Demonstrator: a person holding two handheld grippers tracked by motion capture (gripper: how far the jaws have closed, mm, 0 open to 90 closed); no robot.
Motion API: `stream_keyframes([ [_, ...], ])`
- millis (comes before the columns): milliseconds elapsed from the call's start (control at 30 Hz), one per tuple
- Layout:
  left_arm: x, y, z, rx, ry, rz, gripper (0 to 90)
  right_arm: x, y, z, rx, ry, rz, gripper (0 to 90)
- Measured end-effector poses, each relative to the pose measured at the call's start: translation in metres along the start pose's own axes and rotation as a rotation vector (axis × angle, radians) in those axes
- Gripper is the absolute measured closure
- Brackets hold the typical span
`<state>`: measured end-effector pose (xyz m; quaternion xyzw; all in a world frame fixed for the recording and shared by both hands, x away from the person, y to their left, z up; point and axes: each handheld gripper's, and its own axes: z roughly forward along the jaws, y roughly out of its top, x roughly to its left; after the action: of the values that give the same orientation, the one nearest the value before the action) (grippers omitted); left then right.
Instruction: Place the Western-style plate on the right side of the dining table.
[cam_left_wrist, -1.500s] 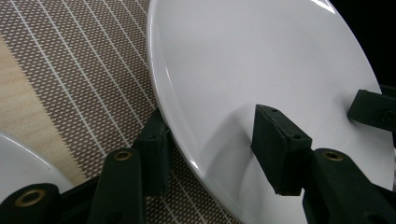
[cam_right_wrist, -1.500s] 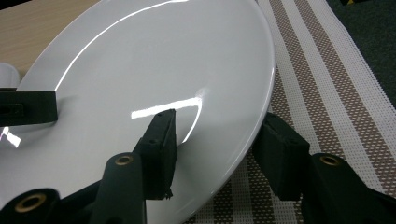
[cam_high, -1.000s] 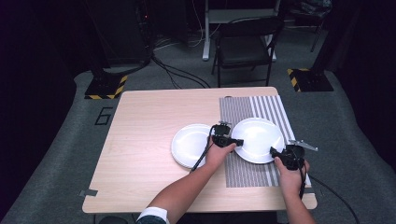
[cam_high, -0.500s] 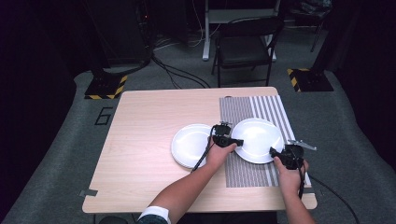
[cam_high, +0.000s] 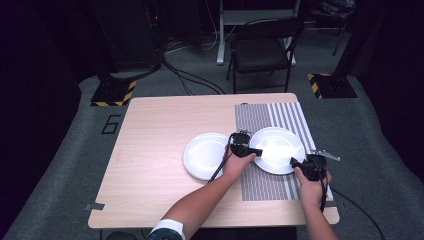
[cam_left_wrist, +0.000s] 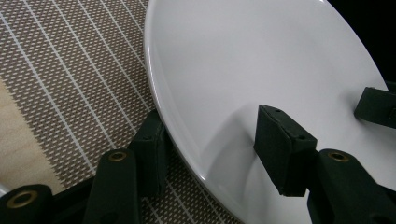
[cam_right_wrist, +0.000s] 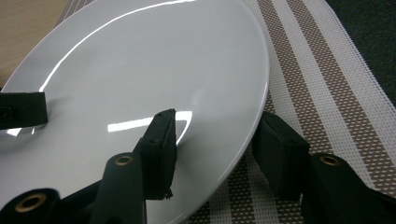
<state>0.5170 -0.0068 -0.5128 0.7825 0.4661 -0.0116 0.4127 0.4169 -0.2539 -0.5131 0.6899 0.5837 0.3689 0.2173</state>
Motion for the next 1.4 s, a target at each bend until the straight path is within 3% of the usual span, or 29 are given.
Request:
stream_keyframes([
  [367, -0.0024, 0.0019, 0.0036, -0.001, 0.017, 0.023, 46.6, -0.0033, -0.0007, 0.0028, 0.011, -0.020, 0.017, 49.6],
  [567, -0.0036, 0.0014, 0.0038, 0.002, 0.033, 0.063, 46.8, -0.0023, -0.0015, 0.0041, 0.020, -0.040, 0.009, 49.5],
  [1133, -0.0050, 0.0009, 0.0043, -0.001, 0.043, 0.071, 47.4, -0.0010, -0.0020, 0.0038, 0.024, -0.054, 0.002, 49.3],
  [1400, -0.0072, 0.0006, 0.0038, 0.004, 0.070, 0.092, 48.5, -0.0037, -0.0017, 0.0024, 0.028, -0.065, -0.001, 49.4],
])
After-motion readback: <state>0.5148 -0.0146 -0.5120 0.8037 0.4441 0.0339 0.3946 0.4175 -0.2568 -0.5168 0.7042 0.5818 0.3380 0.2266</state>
